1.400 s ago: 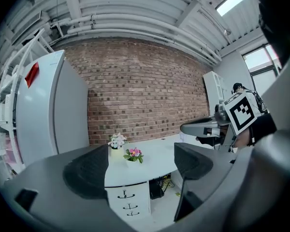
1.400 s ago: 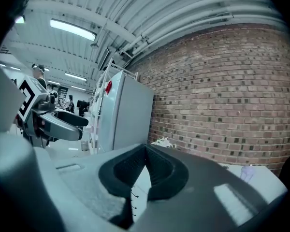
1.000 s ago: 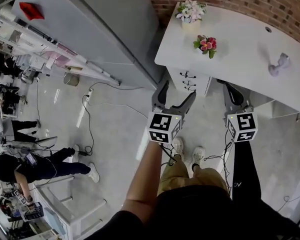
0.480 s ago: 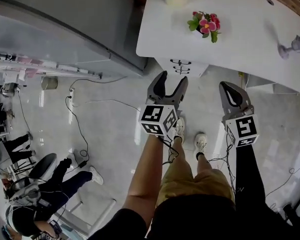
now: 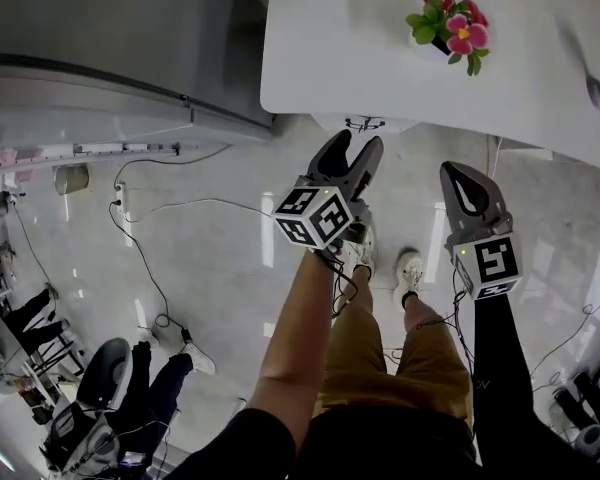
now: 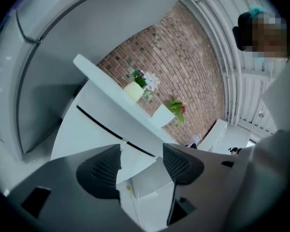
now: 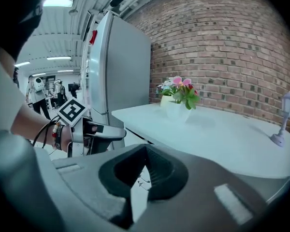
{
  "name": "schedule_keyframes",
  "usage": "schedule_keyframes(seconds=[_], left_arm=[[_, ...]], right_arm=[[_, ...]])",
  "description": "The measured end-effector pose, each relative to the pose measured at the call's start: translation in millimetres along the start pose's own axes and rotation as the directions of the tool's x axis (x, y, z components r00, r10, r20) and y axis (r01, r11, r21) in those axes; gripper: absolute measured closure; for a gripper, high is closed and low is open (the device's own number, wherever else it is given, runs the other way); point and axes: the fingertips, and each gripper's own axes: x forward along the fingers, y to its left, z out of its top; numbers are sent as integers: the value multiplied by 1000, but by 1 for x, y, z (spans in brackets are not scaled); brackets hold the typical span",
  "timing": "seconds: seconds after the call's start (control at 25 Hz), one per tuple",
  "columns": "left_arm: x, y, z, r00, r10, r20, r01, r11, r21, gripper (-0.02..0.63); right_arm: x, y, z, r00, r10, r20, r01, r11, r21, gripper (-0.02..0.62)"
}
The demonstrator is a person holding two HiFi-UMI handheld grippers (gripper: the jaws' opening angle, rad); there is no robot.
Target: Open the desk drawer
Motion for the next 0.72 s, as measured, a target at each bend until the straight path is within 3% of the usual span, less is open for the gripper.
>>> schedule_keyframes(seconds=[0.28,0.4,0.52,0.72], left_arm=[[26,48,-22,1000,-26,7,27,980,-197,339],[41,72,-27,999,-35,35,43,956,-291,339],[51,95,-39,998,-31,47,45,940,-337,339],[62,116,-49,991,-40,127,100,855,-510,345]], right_arm=[[26,5,-42,996,11,-87,-10,1000,7,595],[38,5,-57,997,16,-72,-15,1000,24,595],[51,5,-67,999,2,-33,0,998,69,595],[57,2,-79,998,17,-53,-13,997,78,595]])
